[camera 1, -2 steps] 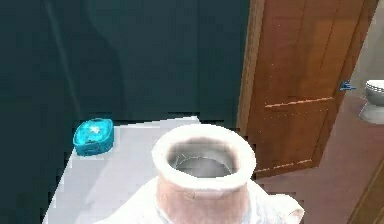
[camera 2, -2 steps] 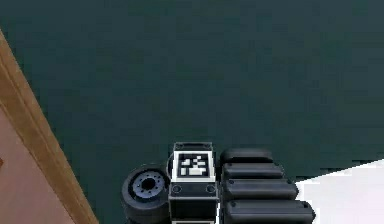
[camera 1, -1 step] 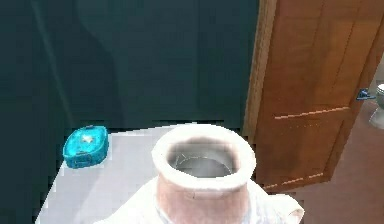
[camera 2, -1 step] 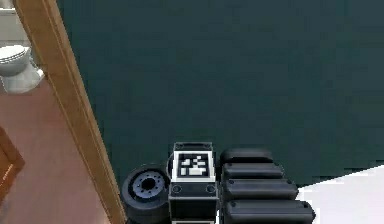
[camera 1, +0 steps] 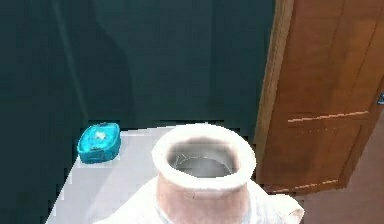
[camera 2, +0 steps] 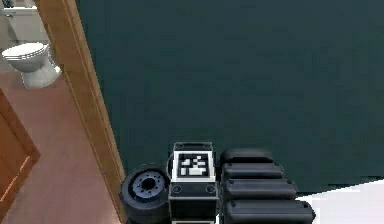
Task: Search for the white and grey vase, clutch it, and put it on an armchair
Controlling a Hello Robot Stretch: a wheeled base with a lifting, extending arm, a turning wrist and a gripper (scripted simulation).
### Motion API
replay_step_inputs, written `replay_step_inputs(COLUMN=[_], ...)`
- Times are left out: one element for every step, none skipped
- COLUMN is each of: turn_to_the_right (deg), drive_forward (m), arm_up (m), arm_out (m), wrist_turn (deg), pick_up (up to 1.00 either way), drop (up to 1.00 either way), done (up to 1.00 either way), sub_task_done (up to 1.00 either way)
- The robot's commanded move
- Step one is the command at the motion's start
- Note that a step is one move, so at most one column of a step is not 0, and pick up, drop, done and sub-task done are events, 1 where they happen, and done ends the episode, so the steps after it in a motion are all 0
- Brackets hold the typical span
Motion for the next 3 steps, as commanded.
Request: replay_step_inputs(turn_to_the_right=[0.0,45.0,30.0], drive_forward=[0.75,0.0,0.0], arm_up=[0.0,0.0,0.0], arm_out=[0.0,0.0,0.0], wrist_turn=[0.0,0.0,0.0], pick_up=[0.0,0.0,0.0], drop=[0.0,0.0,0.0], done=[0.0,0.0,0.0], sub_task_done=[0.0,0.0,0.0])
